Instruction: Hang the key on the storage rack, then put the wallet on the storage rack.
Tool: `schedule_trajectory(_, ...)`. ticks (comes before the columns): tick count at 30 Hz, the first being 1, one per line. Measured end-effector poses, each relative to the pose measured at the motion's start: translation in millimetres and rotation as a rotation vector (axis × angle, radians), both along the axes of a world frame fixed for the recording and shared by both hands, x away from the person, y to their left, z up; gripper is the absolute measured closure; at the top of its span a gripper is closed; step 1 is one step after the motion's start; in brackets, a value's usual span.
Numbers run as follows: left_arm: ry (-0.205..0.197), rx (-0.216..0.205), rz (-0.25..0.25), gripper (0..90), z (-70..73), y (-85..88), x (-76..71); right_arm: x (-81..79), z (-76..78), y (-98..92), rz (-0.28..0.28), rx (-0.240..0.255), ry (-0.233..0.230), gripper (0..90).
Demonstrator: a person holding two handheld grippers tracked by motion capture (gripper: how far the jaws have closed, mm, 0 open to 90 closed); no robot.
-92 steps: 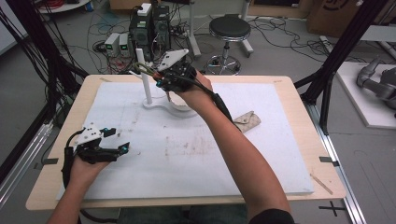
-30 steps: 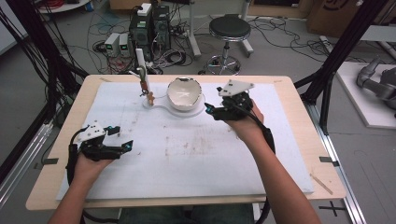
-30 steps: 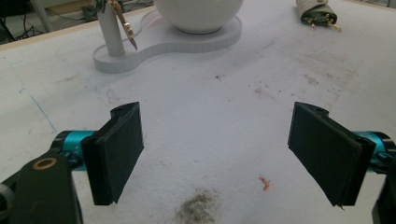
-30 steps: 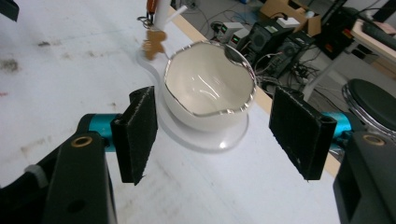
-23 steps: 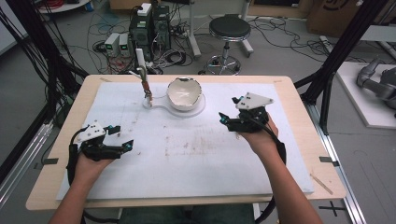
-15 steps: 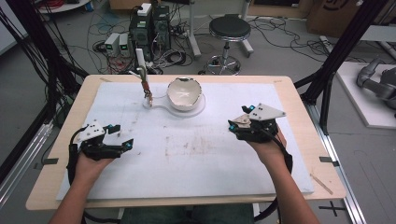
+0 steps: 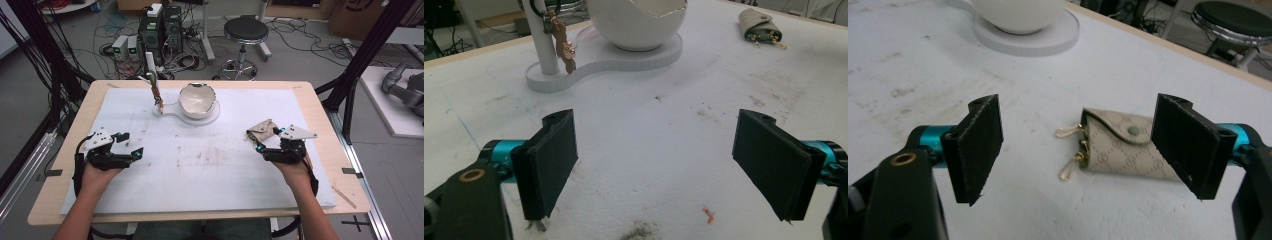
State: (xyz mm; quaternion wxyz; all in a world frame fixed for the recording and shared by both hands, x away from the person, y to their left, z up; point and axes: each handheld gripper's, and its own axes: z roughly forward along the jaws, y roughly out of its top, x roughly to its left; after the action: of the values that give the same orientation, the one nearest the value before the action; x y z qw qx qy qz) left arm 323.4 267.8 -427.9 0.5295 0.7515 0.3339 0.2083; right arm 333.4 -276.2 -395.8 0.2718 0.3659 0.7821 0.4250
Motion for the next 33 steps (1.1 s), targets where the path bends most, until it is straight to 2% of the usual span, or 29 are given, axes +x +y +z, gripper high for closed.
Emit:
schedule_trajectory(5, 0.005, 0.005, 0.001, 18.1, -0.9, -1.2, 2.9, 1.7, -9.2, -10.4, -0.042, 0.008, 0.021, 20.5)
schedule_trajectory(12, 0.0, 0.005, 0.003, 18.1, -0.3, -4.3, 4.2, -0.5, -13.3, -22.2, -0.072, 0.012, 0.008, 20.5)
schedule_trajectory(28, 0.003, 0.003, 0.002, 18.1, -0.8, -6.3, 6.1, -3.6, -15.0, -24.8, -0.084, -0.008, 0.006, 20.5)
schedule_trajectory(33, 0.0, 0.01, -0.018, 18.1, 1.0, -13.2, 6.4, -7.8, -15.9, -27.2, -0.087, -0.01, 0.006, 20.5)
